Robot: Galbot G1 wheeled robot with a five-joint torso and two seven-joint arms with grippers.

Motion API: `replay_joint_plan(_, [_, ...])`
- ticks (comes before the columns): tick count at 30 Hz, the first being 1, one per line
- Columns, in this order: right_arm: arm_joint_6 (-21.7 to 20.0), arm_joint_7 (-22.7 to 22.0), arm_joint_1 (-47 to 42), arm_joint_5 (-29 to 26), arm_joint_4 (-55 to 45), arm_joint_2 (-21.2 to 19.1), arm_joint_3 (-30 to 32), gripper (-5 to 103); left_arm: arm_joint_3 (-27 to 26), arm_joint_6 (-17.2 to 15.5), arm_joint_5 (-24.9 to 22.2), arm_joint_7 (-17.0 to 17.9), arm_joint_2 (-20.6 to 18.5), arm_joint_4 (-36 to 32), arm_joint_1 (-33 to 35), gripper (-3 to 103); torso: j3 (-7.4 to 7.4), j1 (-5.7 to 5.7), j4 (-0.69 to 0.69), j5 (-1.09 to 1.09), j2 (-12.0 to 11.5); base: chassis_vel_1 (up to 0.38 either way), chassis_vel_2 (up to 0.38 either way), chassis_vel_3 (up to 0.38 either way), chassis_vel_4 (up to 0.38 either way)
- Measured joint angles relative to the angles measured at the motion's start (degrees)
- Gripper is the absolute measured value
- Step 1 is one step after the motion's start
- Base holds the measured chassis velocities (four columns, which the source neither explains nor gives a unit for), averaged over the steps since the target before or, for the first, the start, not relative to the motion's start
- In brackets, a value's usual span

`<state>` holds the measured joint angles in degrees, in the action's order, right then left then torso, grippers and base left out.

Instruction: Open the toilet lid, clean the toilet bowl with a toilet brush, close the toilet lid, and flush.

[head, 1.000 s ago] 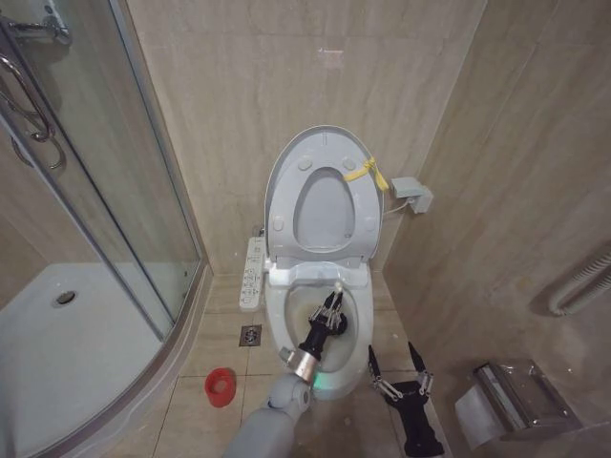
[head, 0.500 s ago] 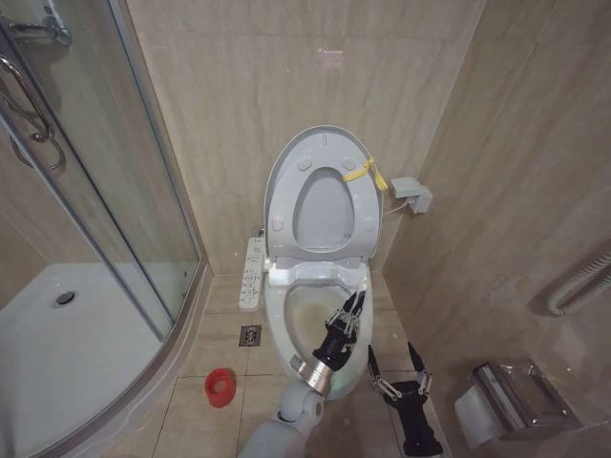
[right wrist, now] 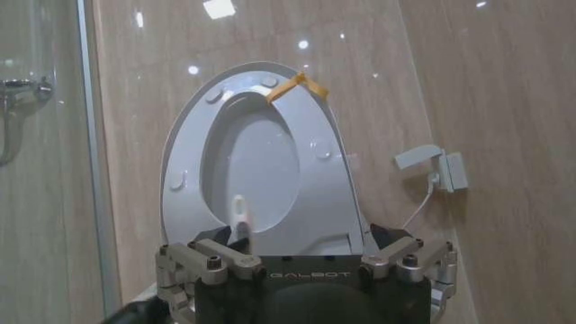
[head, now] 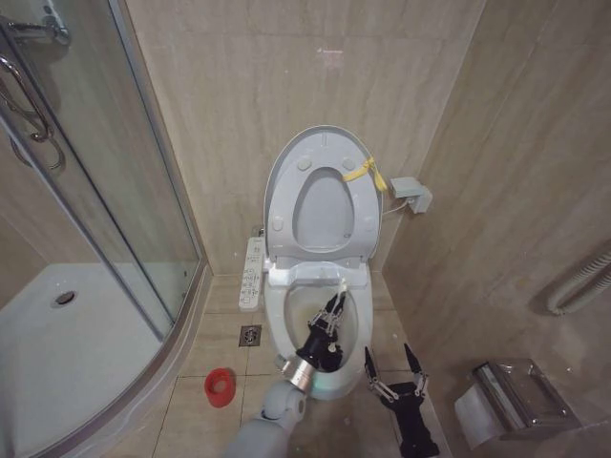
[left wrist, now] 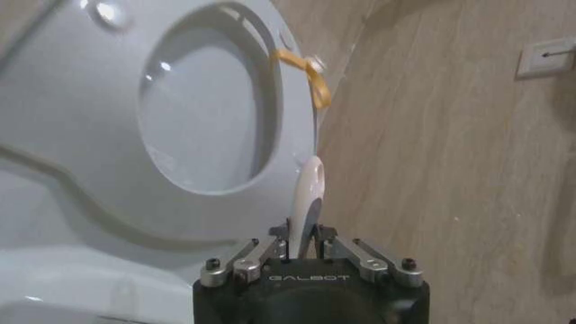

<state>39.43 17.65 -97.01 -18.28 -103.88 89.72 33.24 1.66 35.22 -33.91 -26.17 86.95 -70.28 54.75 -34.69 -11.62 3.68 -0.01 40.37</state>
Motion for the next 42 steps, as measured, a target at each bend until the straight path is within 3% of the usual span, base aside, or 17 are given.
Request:
replay_joint_plan(6, [0.17,0.23,-0.19,0.44,0.01,0.06,-0.33,100,-1.17,0.12,-0.94,-0.03,-6.94,-6.09,4.47,17,0.00,0.00,-0.02,0.00,0.00,0.000,0.000,0.000,0.000])
replay_joint_plan(14, [0.49,0.77,-0.28,1.13,0.28,0.59,-1.00,100,-2.69,1.50,-1.06,-0.57,-10.60,-5.32,8.20,17,0.00,0.00,-0.01,0.00,0.00,0.000,0.000,0.000,0.000])
replay_joint_plan(26, [0.56,0.90,-0.13,1.25,0.38,0.50,-1.17,100,-4.51,0.82,-1.18,0.53,-9.78,-0.12,5.49,16,0.00,-0.01,-0.01,0.01,0.00,0.000,0.000,0.000,0.000])
replay_joint_plan(34, [0.56,0.85,-0.13,1.07,0.43,0.12,-0.84,100,-4.15,-0.12,-0.84,1.00,-6.69,4.08,3.17,16,0.00,-0.01,-0.01,0.02,-0.01,0.000,0.000,0.000,0.000])
replay_joint_plan(39, [0.56,0.81,-0.16,0.96,0.43,-0.07,-0.74,100,-3.56,-0.04,-0.49,1.40,-4.80,2.55,3.44,14,0.00,-0.01,0.00,0.01,-0.01,0.000,0.000,0.000,0.000])
replay_joint_plan(42, [0.56,0.69,-0.23,0.60,0.39,-0.43,-0.48,100,-3.55,-0.09,0.77,3.69,-4.10,-3.54,3.83,14,0.00,-0.01,0.00,0.02,-0.01,0.000,0.000,0.000,0.000])
